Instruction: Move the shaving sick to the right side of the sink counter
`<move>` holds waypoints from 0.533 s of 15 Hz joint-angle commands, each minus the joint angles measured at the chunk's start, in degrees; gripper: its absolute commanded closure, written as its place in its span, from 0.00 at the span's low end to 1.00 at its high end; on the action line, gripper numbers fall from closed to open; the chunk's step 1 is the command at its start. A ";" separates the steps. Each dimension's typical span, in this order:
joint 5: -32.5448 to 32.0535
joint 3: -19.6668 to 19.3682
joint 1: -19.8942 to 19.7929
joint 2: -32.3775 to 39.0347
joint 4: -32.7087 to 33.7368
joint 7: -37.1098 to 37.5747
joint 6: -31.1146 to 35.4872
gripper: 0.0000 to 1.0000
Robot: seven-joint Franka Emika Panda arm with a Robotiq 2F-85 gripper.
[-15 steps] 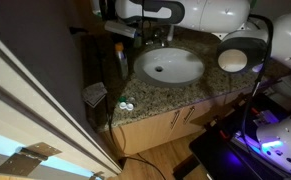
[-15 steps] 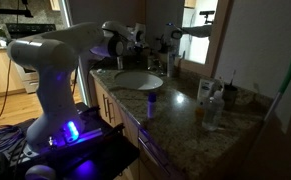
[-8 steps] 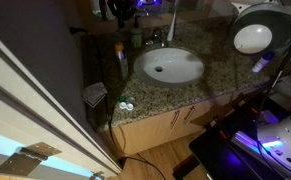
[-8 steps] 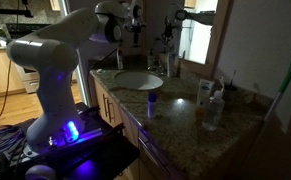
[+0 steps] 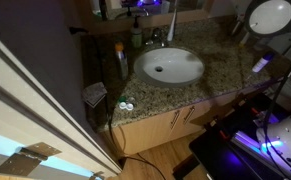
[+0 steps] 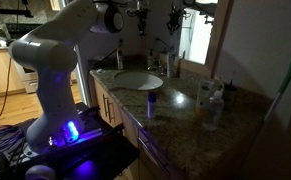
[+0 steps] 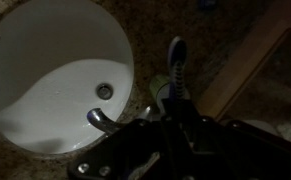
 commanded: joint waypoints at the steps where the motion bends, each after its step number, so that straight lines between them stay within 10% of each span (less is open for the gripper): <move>1: 0.86 0.38 -2.80 -2.47 -1.68 8.34 -3.99 0.96; 8: 2.33 2.01 -5.71 -1.95 -1.44 7.91 -1.22 0.85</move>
